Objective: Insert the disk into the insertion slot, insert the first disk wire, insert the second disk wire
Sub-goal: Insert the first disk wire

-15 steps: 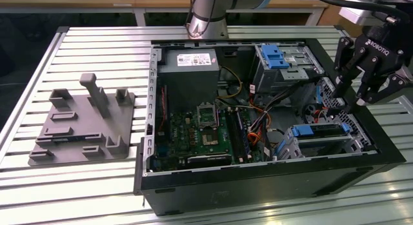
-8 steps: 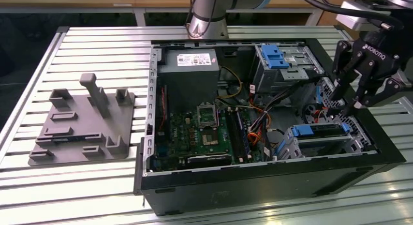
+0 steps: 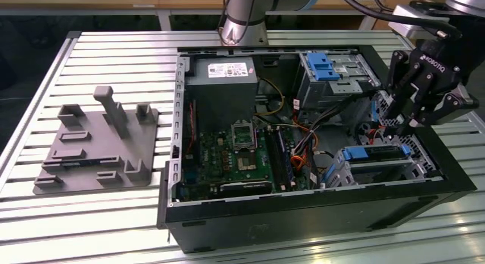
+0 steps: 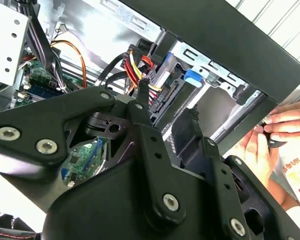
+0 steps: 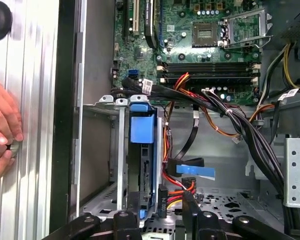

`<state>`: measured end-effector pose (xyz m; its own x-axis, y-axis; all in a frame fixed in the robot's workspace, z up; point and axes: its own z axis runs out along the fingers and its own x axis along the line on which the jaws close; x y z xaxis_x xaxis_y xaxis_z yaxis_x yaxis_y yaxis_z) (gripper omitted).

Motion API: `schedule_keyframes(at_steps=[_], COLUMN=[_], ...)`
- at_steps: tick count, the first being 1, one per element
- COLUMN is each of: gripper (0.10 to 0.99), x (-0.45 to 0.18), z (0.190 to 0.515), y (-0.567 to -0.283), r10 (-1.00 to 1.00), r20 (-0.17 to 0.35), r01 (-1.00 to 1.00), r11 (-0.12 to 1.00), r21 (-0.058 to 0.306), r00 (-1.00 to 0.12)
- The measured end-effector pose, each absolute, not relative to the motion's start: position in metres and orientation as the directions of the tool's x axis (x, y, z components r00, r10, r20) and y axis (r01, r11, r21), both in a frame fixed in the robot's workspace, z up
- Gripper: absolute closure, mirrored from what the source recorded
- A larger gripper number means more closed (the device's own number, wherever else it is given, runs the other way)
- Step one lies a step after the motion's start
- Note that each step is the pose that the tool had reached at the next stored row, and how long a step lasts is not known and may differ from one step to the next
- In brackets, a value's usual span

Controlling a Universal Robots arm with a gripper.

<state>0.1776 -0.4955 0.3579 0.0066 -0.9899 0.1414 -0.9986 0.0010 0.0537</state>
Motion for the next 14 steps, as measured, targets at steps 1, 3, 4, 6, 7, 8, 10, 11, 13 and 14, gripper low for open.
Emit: schedule_keyframes(at_steps=[1,3,4,6,7,8,10,11,13,14], gripper=[0.635,0.702,0.702,0.769,0.769,0.769,0.769,0.769,0.769,0.769], x=[0.1777,0.1780,0.1781,0.1784,0.1785,0.1786,0.1786,0.1786,0.1786,0.1786], z=[0.3573,0.3562,0.3557,0.3545,0.3539,0.3531,0.3517,0.3512,0.3504,0.3500], y=[-0.4954,-0.4953,-0.4953,-0.4953,-0.4953,-0.4953,-0.4953,-0.4953,-0.4952,-0.4951], r10=[-0.990,-0.990,-0.990,-0.990,-0.990,-0.990,-0.990,-0.990,-0.990,-0.990], r20=[0.141,0.142,0.142,0.141,0.142,0.142,0.142,0.142,0.142,0.142], r01=[-0.999,-0.999,-0.999,-0.999,-0.999,-0.999,-0.999,-0.999,-0.999,-0.999], r11=[0.001,0.001,0.001,0.001,0.001,0.001,0.001,0.001,0.002,0.002], r21=[0.054,0.054,0.054,0.054,0.054,0.054,0.054,0.054,0.054,0.054], r00=[0.006,0.006,0.006,0.006,0.006,0.006,0.006,0.006,0.006,0.006])
